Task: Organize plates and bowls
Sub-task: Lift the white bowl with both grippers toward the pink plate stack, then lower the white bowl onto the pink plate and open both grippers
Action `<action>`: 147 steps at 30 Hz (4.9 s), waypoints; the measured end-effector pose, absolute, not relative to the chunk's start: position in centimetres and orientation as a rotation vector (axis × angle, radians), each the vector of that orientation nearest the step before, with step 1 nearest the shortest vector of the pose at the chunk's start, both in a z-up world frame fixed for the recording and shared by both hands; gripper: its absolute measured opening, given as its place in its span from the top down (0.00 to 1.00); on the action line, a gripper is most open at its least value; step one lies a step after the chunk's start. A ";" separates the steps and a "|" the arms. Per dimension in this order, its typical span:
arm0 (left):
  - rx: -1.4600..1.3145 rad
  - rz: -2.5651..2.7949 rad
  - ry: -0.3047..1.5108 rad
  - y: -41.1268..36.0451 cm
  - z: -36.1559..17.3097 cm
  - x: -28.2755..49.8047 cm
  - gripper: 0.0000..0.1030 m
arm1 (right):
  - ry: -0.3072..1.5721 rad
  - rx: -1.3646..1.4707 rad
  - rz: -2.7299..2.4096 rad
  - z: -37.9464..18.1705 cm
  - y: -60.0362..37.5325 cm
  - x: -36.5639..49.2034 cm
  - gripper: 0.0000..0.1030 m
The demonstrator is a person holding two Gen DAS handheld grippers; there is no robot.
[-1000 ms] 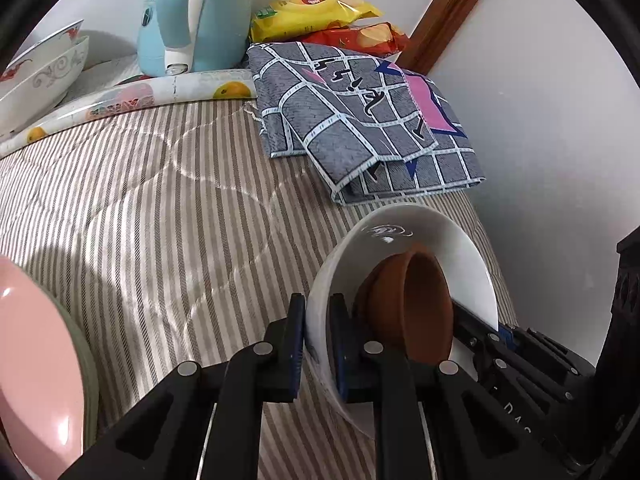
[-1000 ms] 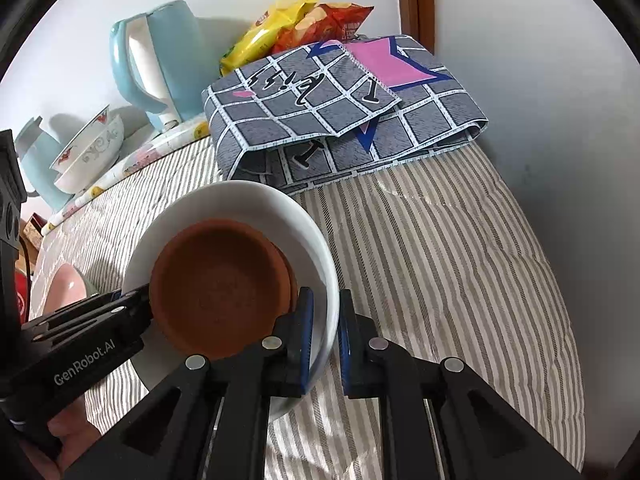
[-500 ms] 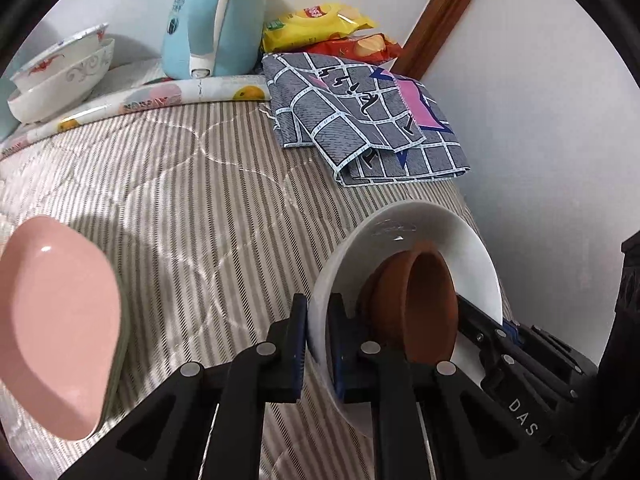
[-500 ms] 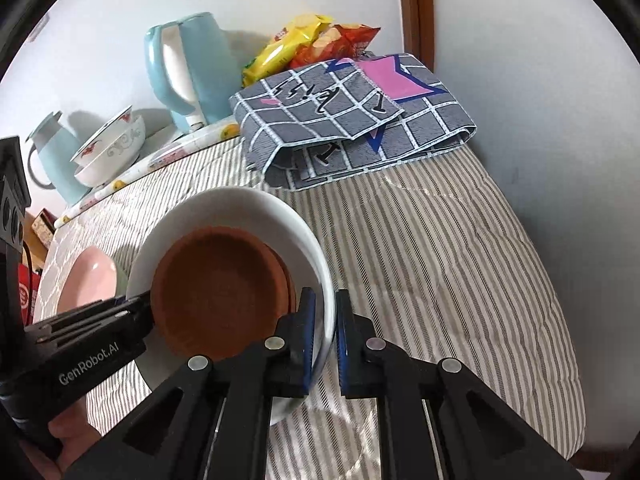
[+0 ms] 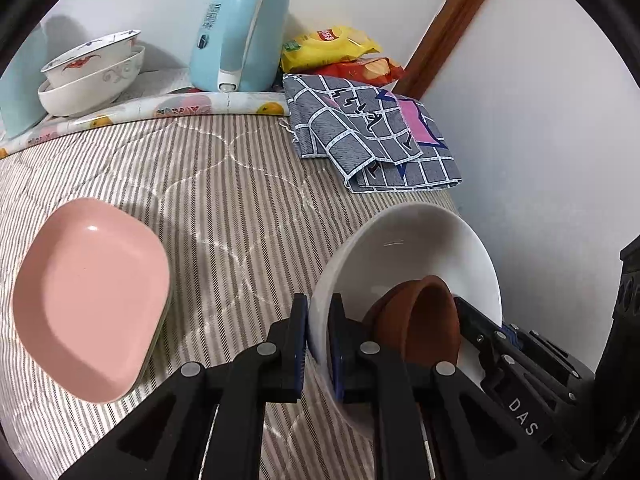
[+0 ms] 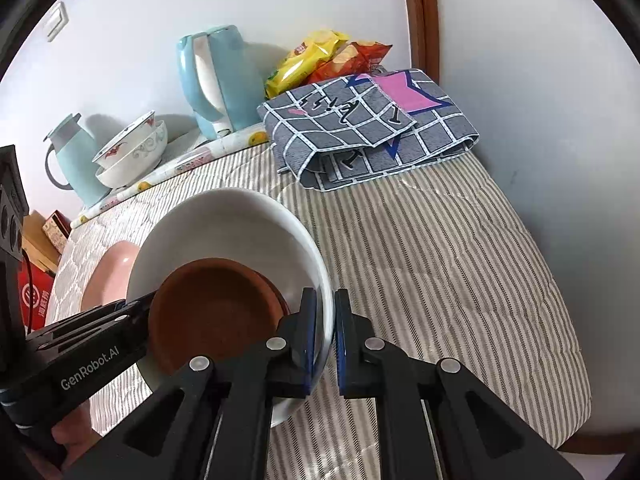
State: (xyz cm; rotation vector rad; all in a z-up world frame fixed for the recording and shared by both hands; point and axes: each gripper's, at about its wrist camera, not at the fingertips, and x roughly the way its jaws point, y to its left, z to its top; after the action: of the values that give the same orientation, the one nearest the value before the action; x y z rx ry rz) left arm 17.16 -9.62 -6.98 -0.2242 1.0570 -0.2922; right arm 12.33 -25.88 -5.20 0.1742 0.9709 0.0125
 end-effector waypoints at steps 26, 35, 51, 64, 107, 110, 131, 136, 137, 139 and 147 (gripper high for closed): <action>-0.256 -0.188 1.004 -1.6 -4.9 15.6 0.90 | 0.935 0.168 0.120 -3.8 -18.4 12.5 0.92; -0.276 -0.160 0.994 0.5 -4.7 15.7 0.90 | 0.933 0.164 0.151 -3.5 -16.5 13.1 0.92; -0.321 -0.120 0.955 4.8 -3.3 15.8 0.90 | 0.903 0.134 0.199 -1.9 -12.4 13.9 0.92; -0.349 -0.087 0.954 7.4 -3.7 16.0 0.90 | 0.912 0.124 0.229 -2.2 -9.7 14.8 0.92; -0.405 -0.069 1.103 10.9 -11.5 19.4 0.88 | 1.103 0.107 0.243 -10.2 -6.5 19.2 0.92; -0.422 -0.078 1.103 11.1 -11.6 19.5 0.87 | 1.110 0.102 0.255 -10.3 -6.6 19.3 0.91; -0.421 -0.094 1.092 11.5 -10.0 18.3 0.72 | 1.096 0.088 0.265 -9.1 -7.3 18.1 0.83; -0.391 -0.080 1.073 11.2 -9.1 17.2 0.65 | 1.075 0.056 0.273 -8.2 -7.3 16.9 0.82; -0.387 -0.080 1.071 11.1 -8.9 17.0 0.64 | 1.065 0.046 0.272 -8.0 -7.4 16.6 0.81; -0.386 -0.081 1.068 11.0 -8.6 16.5 0.62 | 1.059 0.038 0.270 -7.7 -7.6 16.2 0.78; -0.344 -0.049 0.999 11.0 -6.6 14.1 0.55 | 1.006 0.021 0.254 -5.4 -8.8 13.7 0.65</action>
State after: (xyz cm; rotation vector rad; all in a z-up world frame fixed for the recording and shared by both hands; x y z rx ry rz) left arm 14.13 11.00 -6.63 -0.3435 0.9994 -0.0492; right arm 13.75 -8.78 -5.42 0.0214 1.0064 0.2543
